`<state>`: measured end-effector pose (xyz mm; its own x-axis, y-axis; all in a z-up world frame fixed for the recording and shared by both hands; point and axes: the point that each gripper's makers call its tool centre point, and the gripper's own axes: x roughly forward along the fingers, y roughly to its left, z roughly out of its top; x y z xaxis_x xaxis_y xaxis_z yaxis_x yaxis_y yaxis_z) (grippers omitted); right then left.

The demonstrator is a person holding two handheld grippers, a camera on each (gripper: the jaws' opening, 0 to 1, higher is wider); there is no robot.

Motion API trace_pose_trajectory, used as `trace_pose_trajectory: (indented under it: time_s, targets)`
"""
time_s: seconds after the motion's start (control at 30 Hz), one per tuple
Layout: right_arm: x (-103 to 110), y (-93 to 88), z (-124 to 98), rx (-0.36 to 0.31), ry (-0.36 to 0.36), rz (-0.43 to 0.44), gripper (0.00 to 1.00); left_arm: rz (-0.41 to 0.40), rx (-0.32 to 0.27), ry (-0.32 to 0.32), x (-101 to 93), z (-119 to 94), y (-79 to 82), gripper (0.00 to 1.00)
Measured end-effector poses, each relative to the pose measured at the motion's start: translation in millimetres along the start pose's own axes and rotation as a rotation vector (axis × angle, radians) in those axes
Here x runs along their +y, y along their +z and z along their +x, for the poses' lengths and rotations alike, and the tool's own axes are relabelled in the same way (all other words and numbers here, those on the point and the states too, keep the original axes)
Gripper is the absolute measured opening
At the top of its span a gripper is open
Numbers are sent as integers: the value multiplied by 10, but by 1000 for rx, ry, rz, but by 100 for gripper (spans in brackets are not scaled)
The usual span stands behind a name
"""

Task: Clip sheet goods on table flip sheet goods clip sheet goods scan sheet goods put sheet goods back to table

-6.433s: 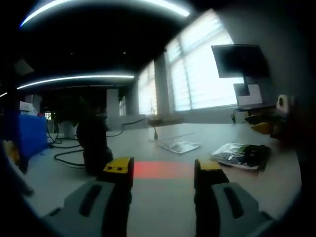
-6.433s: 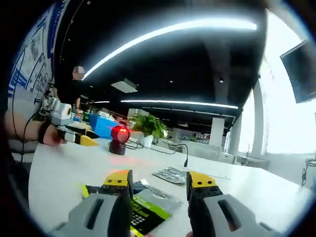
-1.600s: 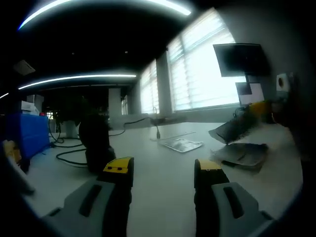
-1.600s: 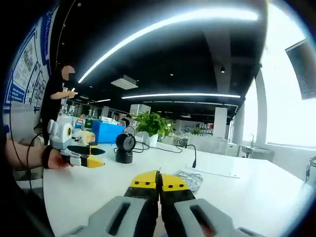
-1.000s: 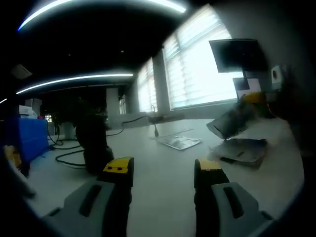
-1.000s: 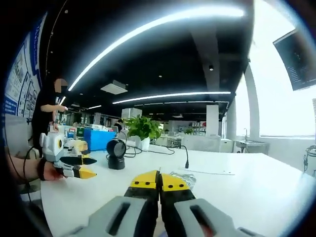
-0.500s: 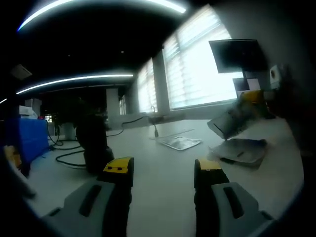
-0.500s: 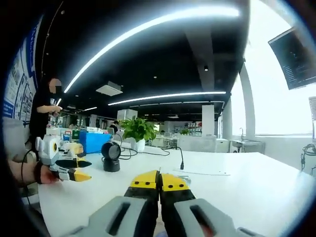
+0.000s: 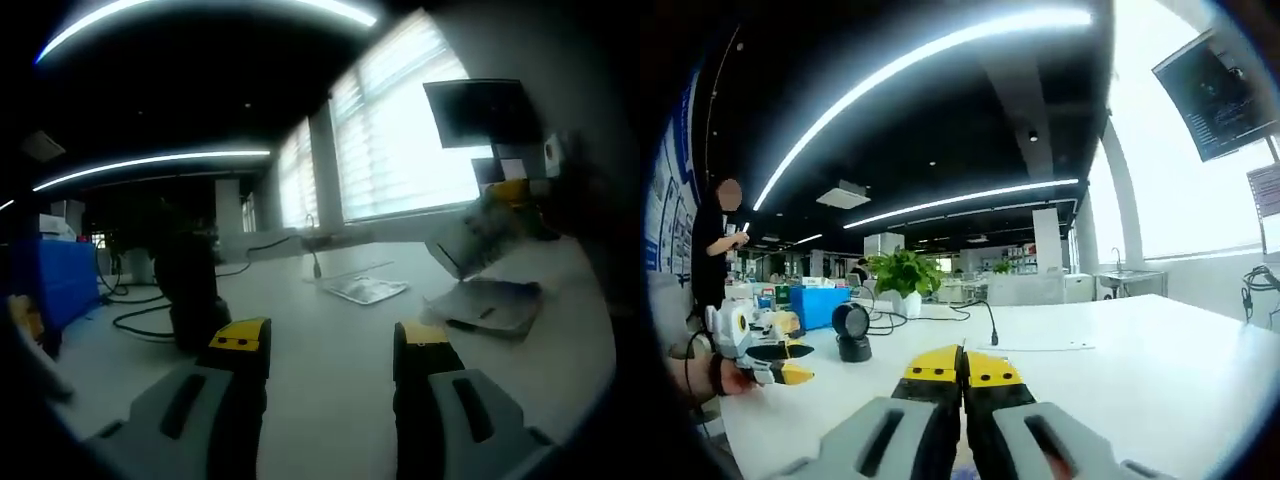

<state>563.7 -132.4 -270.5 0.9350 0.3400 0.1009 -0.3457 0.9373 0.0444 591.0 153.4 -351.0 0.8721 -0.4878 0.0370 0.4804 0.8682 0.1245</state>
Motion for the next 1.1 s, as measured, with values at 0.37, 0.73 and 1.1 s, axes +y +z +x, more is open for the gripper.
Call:
trace_pose_trajectory:
  time_s: [0.37, 0.73, 1.1]
  targets:
    - [-214, 104, -38, -43, -65, 34, 0, 0, -1, -1, -1, 0, 4, 42]
    - [-676, 139, -136, -103, -215, 249, 0, -1, -4, -3, -3, -2, 10, 42]
    - [-1150, 7, -387, -199, -360, 433, 0, 4, -1, -5, -10, 1, 4, 42]
